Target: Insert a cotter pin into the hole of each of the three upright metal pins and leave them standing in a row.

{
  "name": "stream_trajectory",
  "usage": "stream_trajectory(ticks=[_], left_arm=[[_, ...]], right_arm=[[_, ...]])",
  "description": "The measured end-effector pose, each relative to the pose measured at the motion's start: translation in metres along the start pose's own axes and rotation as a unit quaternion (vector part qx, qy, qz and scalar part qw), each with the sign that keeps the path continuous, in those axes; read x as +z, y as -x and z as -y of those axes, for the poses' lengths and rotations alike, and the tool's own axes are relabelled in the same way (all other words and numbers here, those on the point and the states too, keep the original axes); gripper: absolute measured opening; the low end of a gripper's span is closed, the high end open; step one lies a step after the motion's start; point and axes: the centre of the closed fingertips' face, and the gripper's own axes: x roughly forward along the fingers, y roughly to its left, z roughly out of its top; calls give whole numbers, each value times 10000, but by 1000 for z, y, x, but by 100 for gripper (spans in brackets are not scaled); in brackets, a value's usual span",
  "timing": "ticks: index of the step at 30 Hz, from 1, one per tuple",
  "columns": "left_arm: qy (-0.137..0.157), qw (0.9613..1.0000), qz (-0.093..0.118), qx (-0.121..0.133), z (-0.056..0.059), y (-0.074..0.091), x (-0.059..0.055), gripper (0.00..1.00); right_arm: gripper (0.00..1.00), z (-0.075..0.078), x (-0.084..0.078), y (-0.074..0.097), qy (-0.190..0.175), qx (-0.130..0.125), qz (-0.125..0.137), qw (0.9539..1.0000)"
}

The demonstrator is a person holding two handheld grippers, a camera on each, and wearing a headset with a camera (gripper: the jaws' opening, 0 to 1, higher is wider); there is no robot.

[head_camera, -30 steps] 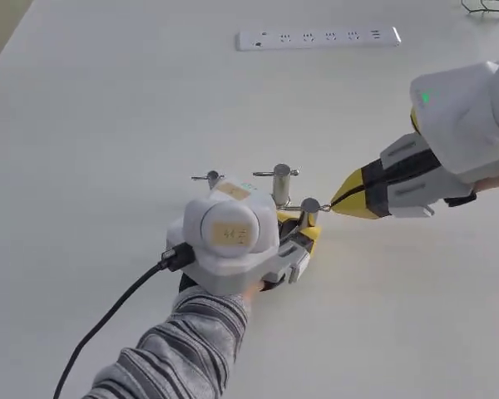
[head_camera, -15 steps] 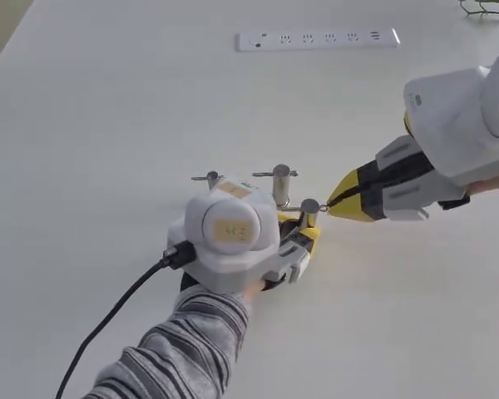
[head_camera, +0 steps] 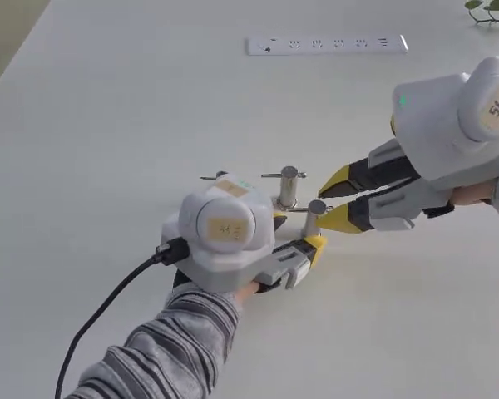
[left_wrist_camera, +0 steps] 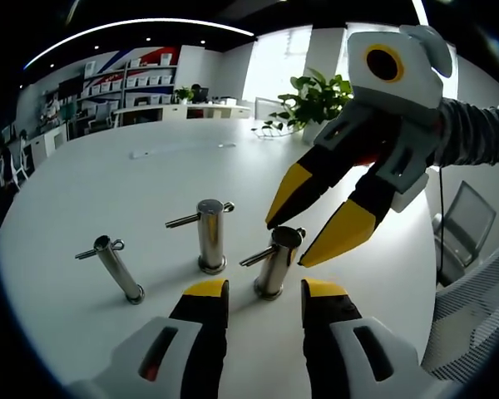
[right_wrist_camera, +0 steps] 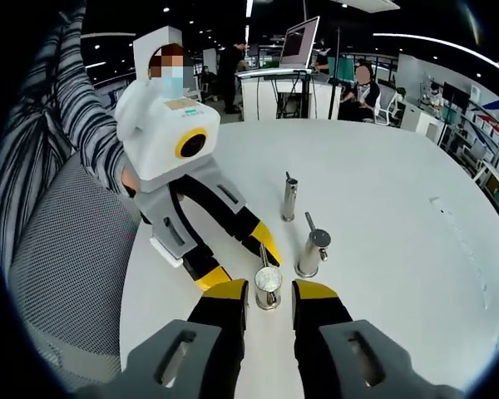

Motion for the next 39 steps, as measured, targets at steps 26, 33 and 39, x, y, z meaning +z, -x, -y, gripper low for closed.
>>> stream_trajectory(ticks=[26,33,39], left_arm=[[-58,9998,125,-121,2,27,6,51],[-85,9997,170,-142,3,35,9,54],[-163,9997,155,-129,0,44,7,57]], right_arm=[[9,1,-7,-16,-63,-41,-30,10000],[8,-1,-6,-15,28,93,-21,10000],[8,3,-4,-11,135,154,3,9998]])
